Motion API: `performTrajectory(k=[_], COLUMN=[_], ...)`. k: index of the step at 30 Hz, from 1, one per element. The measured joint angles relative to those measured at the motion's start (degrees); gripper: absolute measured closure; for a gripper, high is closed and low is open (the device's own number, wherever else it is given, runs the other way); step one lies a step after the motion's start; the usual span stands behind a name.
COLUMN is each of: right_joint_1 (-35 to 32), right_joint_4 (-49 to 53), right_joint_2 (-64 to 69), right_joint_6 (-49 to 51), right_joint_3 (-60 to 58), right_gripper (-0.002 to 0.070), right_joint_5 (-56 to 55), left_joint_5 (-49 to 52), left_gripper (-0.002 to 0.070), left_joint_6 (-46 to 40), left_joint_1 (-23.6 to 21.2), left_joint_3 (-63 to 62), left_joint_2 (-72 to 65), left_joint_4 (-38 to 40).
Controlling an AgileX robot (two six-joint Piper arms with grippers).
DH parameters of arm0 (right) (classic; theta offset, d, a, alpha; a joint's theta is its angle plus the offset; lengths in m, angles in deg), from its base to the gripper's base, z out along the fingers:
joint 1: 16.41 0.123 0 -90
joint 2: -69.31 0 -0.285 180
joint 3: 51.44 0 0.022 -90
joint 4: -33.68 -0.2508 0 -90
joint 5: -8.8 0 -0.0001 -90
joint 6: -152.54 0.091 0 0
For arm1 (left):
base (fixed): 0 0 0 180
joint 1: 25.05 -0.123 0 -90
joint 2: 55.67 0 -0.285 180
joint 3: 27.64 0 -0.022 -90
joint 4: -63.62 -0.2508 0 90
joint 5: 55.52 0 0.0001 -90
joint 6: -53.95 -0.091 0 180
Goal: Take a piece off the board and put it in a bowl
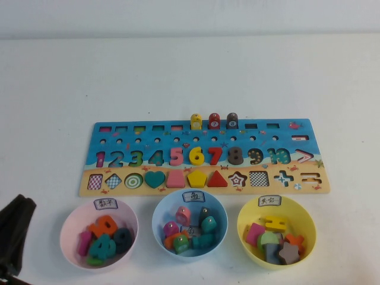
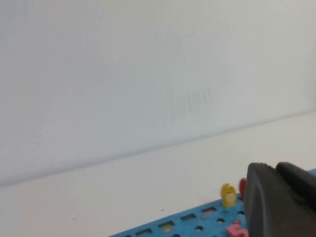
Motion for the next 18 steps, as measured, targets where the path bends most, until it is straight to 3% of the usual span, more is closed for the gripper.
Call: performTrajectory(k=[12, 18], right_joint_1=[0.0, 0.0], right_joint_4=[0.0, 0.0], right_joint_2=[0.0, 0.0], right_joint_6=[0.0, 0.0], right_joint_3=[0.0, 0.0], right_gripper=[0.0694, 0.0694], right_joint_5=[0.0, 0.0], left_joint_5=[15.7, 27.1], left_gripper=[0.0676, 0.0676], left_joint_6=[-0.2, 9.9], left_joint_1=[-23.5, -29.3], left_joint_3=[0.0, 0.0], left_joint_2=[13.8, 22.5], left_joint_4=[-2.3, -13.2])
